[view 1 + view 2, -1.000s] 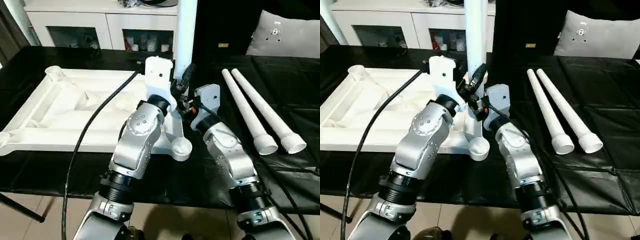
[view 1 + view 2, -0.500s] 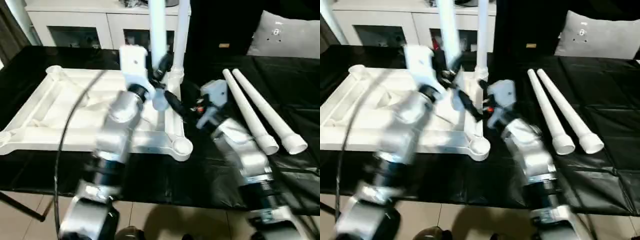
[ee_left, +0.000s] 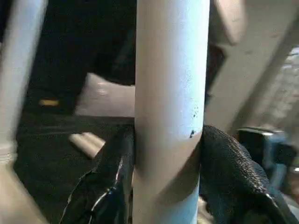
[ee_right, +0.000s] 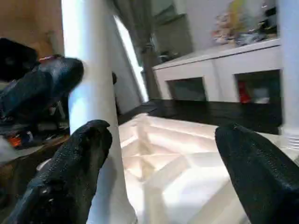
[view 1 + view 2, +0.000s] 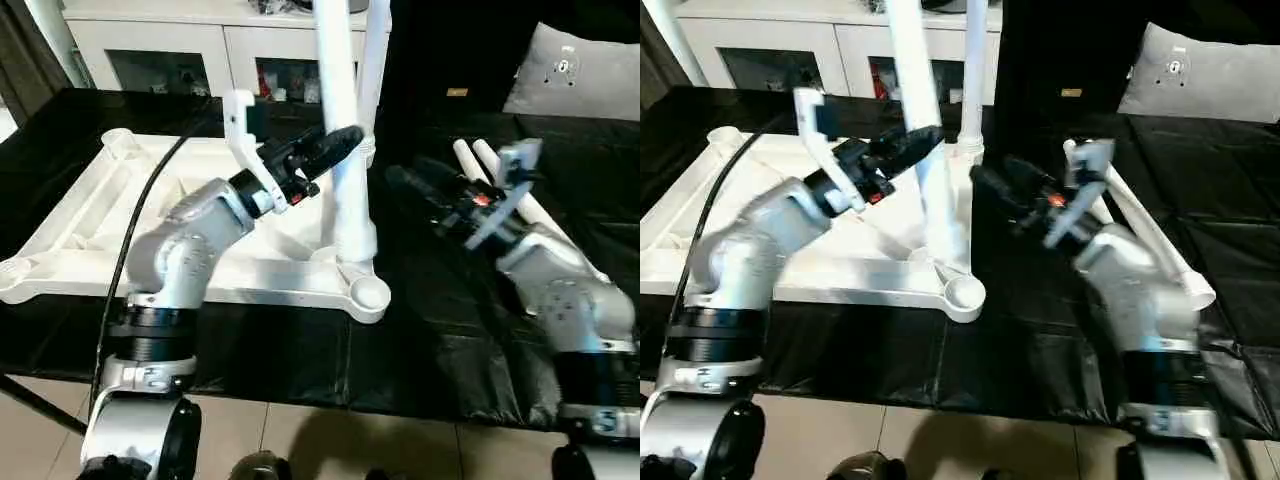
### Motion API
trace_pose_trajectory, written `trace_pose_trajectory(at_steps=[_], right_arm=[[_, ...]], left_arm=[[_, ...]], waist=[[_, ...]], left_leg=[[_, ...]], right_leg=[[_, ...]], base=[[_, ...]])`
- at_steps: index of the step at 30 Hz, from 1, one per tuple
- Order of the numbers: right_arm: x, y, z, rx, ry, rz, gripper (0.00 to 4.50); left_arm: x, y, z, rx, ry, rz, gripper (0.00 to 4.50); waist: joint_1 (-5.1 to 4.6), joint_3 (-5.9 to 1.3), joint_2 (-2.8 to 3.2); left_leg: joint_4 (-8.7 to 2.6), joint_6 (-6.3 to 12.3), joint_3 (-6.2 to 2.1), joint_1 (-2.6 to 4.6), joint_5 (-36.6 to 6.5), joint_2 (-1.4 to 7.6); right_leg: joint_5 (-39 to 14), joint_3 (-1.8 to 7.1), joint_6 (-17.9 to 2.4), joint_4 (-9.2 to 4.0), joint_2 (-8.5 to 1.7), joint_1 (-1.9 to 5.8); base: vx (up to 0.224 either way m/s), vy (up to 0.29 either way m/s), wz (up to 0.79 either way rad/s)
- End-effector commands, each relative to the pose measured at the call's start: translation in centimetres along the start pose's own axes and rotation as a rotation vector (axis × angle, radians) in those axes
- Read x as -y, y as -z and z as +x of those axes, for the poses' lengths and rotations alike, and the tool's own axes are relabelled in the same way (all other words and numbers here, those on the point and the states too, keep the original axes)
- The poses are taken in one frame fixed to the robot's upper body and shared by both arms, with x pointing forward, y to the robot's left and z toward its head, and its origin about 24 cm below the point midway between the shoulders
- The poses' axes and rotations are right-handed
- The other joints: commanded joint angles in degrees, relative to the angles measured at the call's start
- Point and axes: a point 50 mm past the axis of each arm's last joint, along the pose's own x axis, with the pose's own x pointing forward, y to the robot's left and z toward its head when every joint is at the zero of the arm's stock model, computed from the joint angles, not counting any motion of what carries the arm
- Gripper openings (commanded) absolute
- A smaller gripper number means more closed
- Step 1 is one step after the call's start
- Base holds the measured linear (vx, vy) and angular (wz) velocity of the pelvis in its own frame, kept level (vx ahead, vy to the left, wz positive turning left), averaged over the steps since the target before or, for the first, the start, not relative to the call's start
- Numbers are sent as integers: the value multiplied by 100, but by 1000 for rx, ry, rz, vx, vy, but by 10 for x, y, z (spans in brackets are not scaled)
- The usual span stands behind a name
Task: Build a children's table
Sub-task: Pick table leg
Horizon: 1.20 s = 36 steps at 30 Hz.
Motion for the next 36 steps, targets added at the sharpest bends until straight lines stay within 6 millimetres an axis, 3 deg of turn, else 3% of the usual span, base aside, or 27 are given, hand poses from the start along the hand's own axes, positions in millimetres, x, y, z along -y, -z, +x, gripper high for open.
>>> trace_pose_trajectory(at_steps=[1, 8, 13, 16, 18, 20, 27, 28, 36], right_arm=[[-7, -5, -2, 6, -70, 19, 403], [-10, -9, -3, 2, -117, 49, 403], [-12, -11, -5, -22, -141, 38, 403], [-14, -8, -4, -57, -141, 4, 403], [-15, -4, -1, -108, -110, -69, 403], [-13, 0, 2, -138, -79, -104, 403], [-10, 11, 17, -188, -7, -121, 403], [-10, 13, 18, -198, -2, -124, 403], [-9, 25, 26, -253, 34, -165, 403]], left_arm=[[10, -10, 2, 22, 94, -11, 184], [16, -10, 4, 6, 148, -45, 184], [17, -8, 4, -22, 149, -29, 184], [12, -7, 7, -41, 72, 54, 184], [-1, -9, 13, -36, -149, 235, 184], [-1, -10, 17, -25, -222, 293, 184], [29, 4, 34, 3, -199, 388, 184], [31, 6, 35, 4, -198, 391, 184], [41, 19, 42, -39, -164, 480, 184]], waist=[[38, -463, -64], [26, -440, -85], [27, -446, -85], [26, -438, -85], [13, -429, -87], [-7, -419, -98], [5, -432, -107], [-3, -428, -133], [-34, -423, -140]], left_leg=[[-393, 326, -272, 131, -923, 612], [-404, 269, -277, 137, -961, 591], [-402, 262, -280, 130, -925, 587], [-417, 284, -296, 132, -915, 604], [-425, 238, -307, 126, -993, 605], [-422, 195, -303, 133, -1073, 588], [-396, 313, -293, 111, -896, 609], [-400, 330, -298, 94, -873, 612], [-404, 276, -298, 104, -1057, 585]], right_leg=[[-1850, 447, -800, -410, -762, 285], [-2303, 431, -566, -481, -744, 268], [-2295, 428, -524, -480, -745, 271], [-2257, 428, -467, -480, -718, 258], [-2342, 427, -346, -492, -719, 261], [-2504, 419, -210, -532, -725, 261], [-2184, 428, -511, -491, -743, 247], [-2173, 425, -526, -484, -744, 262], [-2509, 410, -322, -538, -733, 255]], base=[[0, 0, 0], [0, 0, 0], [0, 0, 0], [0, 0, 0], [0, 0, 0], [0, 0, 0], [0, 0, 0], [0, 0, 0], [0, 0, 0]])
